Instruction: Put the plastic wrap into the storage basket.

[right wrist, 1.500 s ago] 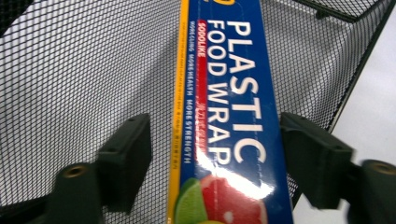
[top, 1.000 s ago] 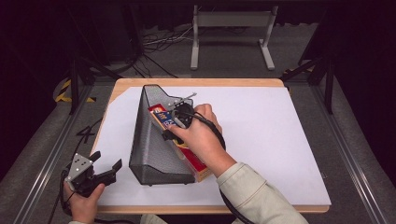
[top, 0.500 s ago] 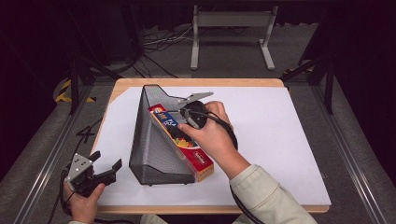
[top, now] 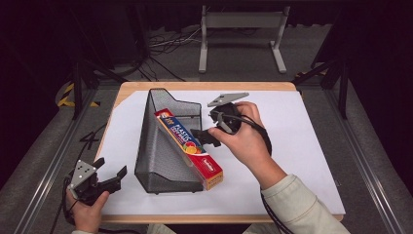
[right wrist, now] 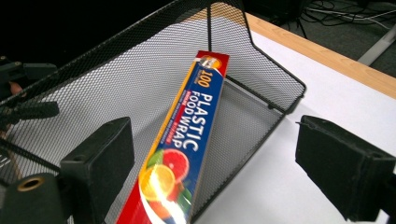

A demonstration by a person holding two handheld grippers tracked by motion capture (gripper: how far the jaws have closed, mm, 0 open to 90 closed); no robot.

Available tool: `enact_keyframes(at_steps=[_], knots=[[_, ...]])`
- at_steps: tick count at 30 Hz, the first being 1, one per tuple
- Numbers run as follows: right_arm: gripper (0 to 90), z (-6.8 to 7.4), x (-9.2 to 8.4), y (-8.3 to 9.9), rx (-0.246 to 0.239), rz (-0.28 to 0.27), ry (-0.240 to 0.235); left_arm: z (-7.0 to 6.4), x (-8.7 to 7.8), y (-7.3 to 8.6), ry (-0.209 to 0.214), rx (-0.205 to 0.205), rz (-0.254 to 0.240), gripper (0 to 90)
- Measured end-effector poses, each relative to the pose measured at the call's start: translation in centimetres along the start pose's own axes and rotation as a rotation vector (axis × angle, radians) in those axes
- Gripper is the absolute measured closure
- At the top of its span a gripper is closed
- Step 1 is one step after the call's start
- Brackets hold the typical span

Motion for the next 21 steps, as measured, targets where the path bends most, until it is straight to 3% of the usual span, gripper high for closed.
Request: enact_keyframes(at_steps=[12, 21], knots=[[11.3, -2.5, -3.9, 1.0, 0.002, -0.015, -0.017, 0.0, 0.0, 0.0, -0.003, 0.003, 0.002, 15.2], [11.3, -5.2, -6.2, 2.5, 0.002, -0.021, 0.012, -0.1, 0.0, 0.0, -0.005, 0.005, 0.004, 15.2]])
Point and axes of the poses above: each handheld gripper's, and its own axes: x roughly forward along the jaws, y roughly out of its underside, z roughly to its left, the point moved 2 cm from there along x, roughly forward along the jaws, and after that the axes turned 11 degrees about -z, right-handed, at the moved point
